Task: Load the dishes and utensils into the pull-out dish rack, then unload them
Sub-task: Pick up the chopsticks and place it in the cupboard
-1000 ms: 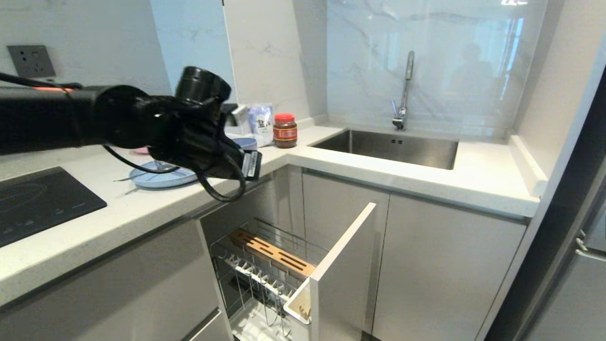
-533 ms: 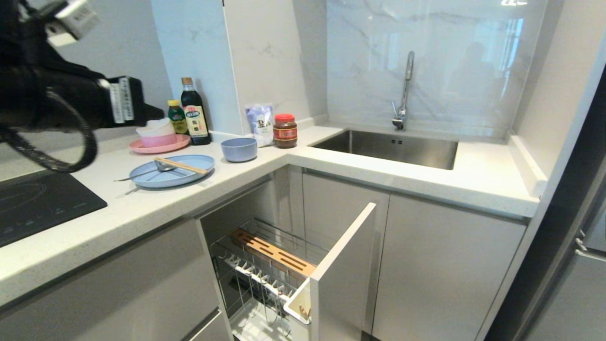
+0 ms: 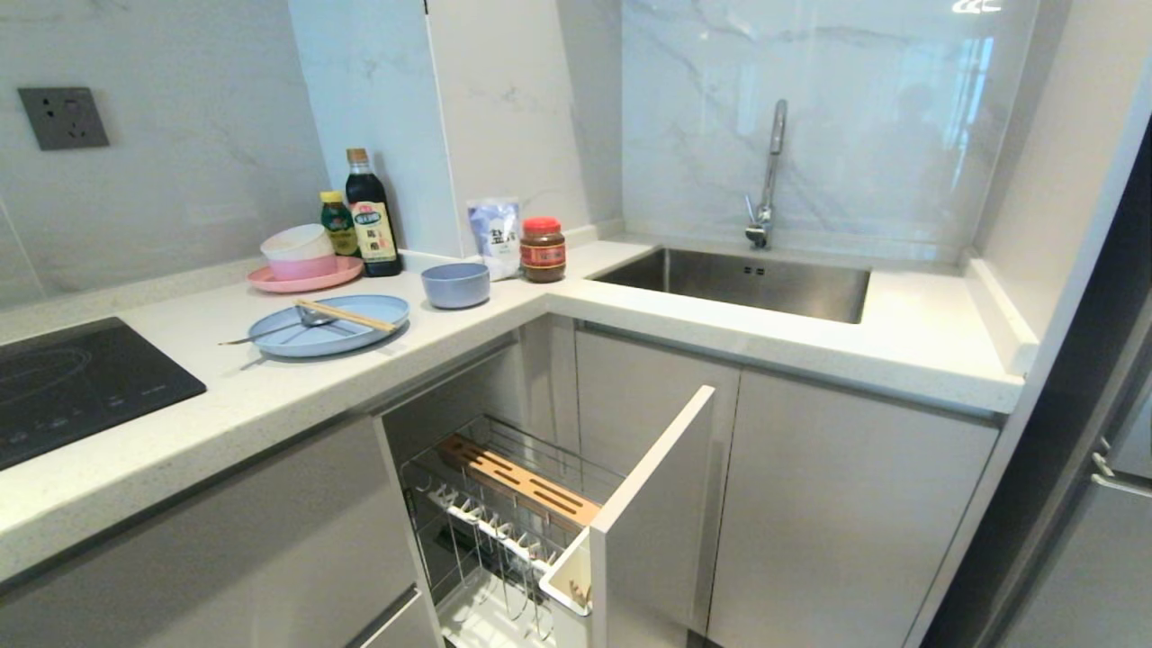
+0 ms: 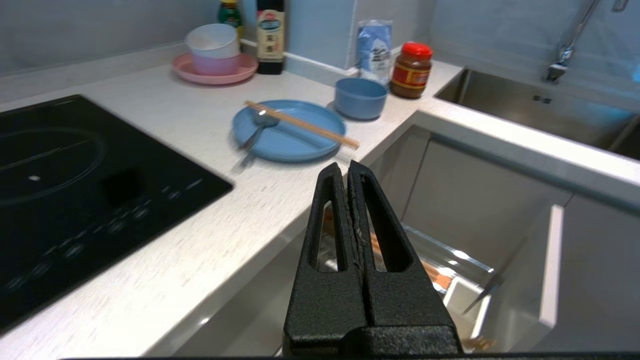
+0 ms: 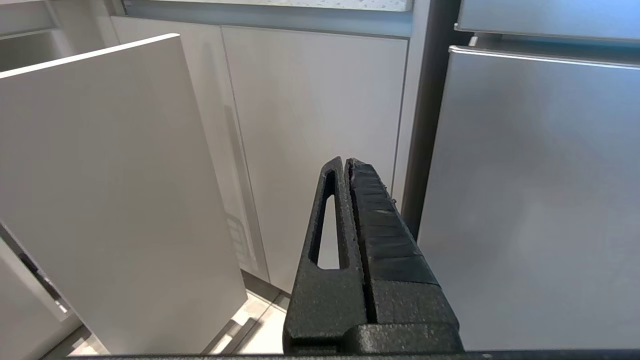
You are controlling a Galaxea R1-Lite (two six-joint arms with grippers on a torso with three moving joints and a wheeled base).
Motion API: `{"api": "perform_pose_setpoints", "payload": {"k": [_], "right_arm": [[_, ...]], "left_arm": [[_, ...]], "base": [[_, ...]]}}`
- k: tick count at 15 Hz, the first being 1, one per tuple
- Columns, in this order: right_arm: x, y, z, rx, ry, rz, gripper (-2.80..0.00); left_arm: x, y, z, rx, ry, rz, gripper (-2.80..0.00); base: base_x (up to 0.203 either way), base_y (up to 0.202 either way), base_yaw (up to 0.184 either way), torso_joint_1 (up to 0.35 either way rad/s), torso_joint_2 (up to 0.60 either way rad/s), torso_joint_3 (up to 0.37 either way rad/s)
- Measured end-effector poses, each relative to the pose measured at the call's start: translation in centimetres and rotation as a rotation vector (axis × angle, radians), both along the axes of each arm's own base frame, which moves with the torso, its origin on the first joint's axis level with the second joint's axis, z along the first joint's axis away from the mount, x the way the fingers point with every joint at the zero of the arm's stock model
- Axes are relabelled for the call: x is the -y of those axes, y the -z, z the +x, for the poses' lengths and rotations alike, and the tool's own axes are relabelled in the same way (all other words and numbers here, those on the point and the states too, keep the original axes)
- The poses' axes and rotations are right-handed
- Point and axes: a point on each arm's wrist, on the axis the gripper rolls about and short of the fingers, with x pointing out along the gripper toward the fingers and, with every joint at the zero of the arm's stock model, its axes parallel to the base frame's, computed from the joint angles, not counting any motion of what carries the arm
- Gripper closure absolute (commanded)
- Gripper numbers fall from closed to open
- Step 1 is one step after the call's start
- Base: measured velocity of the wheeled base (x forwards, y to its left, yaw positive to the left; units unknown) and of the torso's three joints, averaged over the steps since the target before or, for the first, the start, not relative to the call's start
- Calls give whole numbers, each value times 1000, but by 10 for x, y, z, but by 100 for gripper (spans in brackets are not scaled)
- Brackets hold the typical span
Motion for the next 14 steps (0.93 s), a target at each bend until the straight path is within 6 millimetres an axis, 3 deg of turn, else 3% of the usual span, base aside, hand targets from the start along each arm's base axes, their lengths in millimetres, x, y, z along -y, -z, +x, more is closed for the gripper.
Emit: {"api": "perform_pose_setpoints", "payload": {"k": [3, 6, 11, 14], "right_arm": [[0, 0, 0, 0, 0, 0, 0], [0, 0, 0, 0, 0, 0, 0], [0, 0, 0, 1, 0, 0, 0], [0, 0, 0, 0, 0, 0, 0]], "left_arm": [[-2, 40, -47, 40, 6, 23, 0], [-2, 86, -81, 78, 23, 47, 0], [0, 169, -90, 139, 11, 62, 0], [0, 199, -87, 175, 16, 42, 0]], "base": [[0, 0, 0, 0, 0, 0], [0, 0, 0, 0, 0, 0], [0, 0, 0, 0, 0, 0], [0, 0, 0, 0, 0, 0]]}}
